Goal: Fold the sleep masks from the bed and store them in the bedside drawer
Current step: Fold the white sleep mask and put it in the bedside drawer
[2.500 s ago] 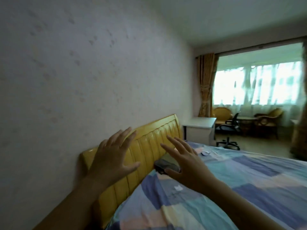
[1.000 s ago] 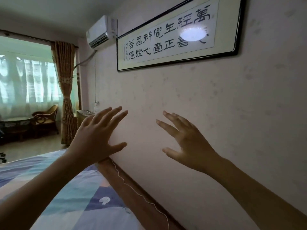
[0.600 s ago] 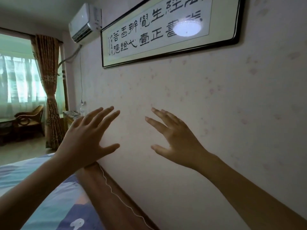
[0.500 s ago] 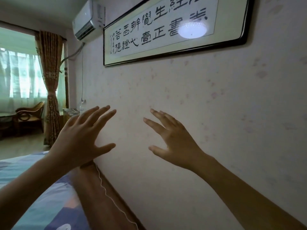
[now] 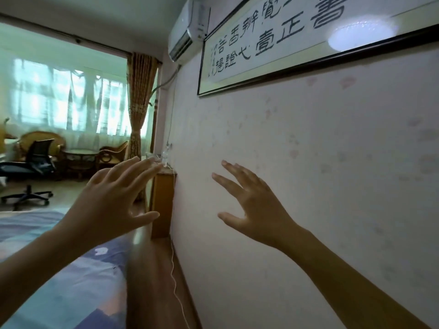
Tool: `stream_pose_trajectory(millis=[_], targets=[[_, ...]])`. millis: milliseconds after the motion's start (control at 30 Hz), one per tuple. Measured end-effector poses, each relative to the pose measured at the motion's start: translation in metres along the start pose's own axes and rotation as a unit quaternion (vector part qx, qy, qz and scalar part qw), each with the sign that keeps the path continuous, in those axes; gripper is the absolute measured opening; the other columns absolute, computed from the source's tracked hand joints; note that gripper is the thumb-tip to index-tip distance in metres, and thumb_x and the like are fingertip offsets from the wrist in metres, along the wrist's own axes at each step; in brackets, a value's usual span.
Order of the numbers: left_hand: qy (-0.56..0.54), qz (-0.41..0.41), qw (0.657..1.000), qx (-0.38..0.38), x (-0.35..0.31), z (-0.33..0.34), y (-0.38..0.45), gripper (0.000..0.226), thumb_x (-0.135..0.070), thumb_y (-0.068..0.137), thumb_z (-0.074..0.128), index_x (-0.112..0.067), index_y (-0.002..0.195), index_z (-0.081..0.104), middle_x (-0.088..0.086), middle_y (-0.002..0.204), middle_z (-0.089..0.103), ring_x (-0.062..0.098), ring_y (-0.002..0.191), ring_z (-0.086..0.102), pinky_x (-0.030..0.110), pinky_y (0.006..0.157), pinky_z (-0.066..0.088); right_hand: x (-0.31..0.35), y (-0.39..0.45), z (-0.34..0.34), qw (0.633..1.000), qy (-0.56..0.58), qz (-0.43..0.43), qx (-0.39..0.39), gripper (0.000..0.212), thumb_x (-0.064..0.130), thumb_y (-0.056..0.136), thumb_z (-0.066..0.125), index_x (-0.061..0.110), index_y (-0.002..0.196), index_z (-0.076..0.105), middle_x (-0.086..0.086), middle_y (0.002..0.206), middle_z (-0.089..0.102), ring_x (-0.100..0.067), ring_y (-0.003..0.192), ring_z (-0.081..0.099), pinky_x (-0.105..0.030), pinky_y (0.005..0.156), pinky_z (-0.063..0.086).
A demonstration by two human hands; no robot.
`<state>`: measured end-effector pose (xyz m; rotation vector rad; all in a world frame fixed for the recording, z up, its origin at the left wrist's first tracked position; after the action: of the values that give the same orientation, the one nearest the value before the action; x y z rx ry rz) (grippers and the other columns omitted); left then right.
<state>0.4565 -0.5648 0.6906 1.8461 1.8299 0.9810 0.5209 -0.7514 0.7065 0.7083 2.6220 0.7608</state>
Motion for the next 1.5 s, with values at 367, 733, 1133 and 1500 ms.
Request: stream_pose_trajectory(millis=[367,733,1133,1500], targets=[[0.013,-0.027,1.000,-0.005,0.077,0.118,0.114,0.097,-0.078,0.069,0.035,-0.028,0.149,0.017,0.003,0.155,0.026,0.030,0.138,0.031,0.056,0.102,0.038,-0.076,0.142,0.108,0.999,0.023,-0.039,-0.017,0.073,0.041,0.085,0.061,0.032,0.148,0.024,0.002,0.159,0.016,-0.019,0.146,0.012,-0.039,0.116,0.014],[0.070,-0.071,0.995,0.011,0.176,0.264,0.193,0.099,-0.071,0.070,0.056,-0.025,0.149,0.019,0.002,0.154,0.028,0.027,0.138,0.032,0.050,0.103,0.035,-0.160,0.308,0.276,0.992,0.084,-0.091,-0.031,0.073,0.051,0.080,0.054,0.036,0.146,0.026,0.004,0.158,0.017,-0.017,0.145,0.015,-0.037,0.112,0.017],[0.137,-0.142,0.979,0.052,0.318,0.415,0.280,0.089,-0.063,0.077,0.056,-0.029,0.150,0.016,-0.005,0.155,0.025,0.020,0.141,0.029,0.042,0.105,0.033,-0.203,0.507,0.454,0.969,0.194,-0.151,-0.019,0.072,0.048,0.083,0.058,0.037,0.146,0.025,0.008,0.159,0.014,-0.015,0.145,0.012,-0.043,0.116,0.020],[0.127,-0.155,0.976,0.088,0.475,0.568,0.356,0.091,-0.069,0.077,0.049,-0.033,0.150,0.007,-0.008,0.157,0.018,0.017,0.143,0.023,0.038,0.109,0.027,-0.209,0.684,0.585,0.967,0.170,-0.191,-0.015,0.076,0.046,0.083,0.061,0.036,0.147,0.023,0.006,0.159,0.012,-0.016,0.146,0.011,-0.042,0.115,0.018]])
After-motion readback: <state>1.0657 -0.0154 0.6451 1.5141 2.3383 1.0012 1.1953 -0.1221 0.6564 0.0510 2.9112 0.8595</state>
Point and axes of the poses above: each hand's wrist, its own y-axis towards the middle knuckle, its own z-axis out of the palm, x = y × z, the point moved 10 cm from there along y, towards the middle knuckle
